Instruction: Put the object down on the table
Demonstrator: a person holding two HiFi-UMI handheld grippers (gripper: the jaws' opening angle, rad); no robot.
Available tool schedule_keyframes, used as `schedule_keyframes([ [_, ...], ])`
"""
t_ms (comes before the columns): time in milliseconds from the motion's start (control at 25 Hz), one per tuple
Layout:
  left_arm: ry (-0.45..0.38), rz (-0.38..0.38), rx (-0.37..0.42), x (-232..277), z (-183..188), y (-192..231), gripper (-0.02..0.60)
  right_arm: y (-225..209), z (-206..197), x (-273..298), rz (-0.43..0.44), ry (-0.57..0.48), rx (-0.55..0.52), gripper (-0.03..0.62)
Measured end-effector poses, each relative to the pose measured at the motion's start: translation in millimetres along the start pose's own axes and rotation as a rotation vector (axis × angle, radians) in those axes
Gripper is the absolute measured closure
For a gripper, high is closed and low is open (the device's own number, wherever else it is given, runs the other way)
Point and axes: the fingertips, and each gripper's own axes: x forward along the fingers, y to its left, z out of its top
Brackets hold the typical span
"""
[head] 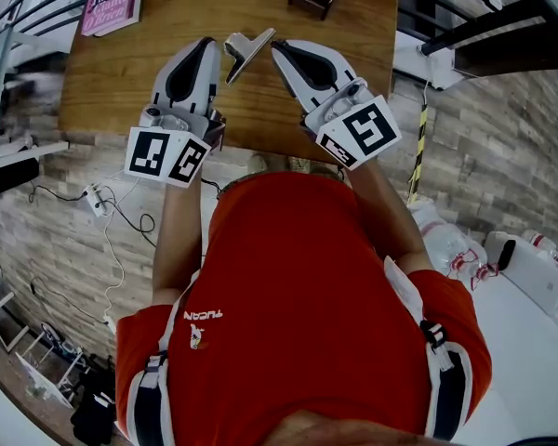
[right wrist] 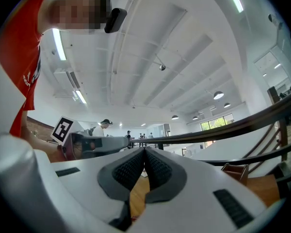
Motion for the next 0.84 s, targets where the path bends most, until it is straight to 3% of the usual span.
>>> schedule_keyframes([
  [840, 0.014, -0.01, -0.02, -0.6, -3.6, 4.8, 0.572, 5.3, -3.3, 6.0, 0.02, 0.023, -0.003, 0.569],
])
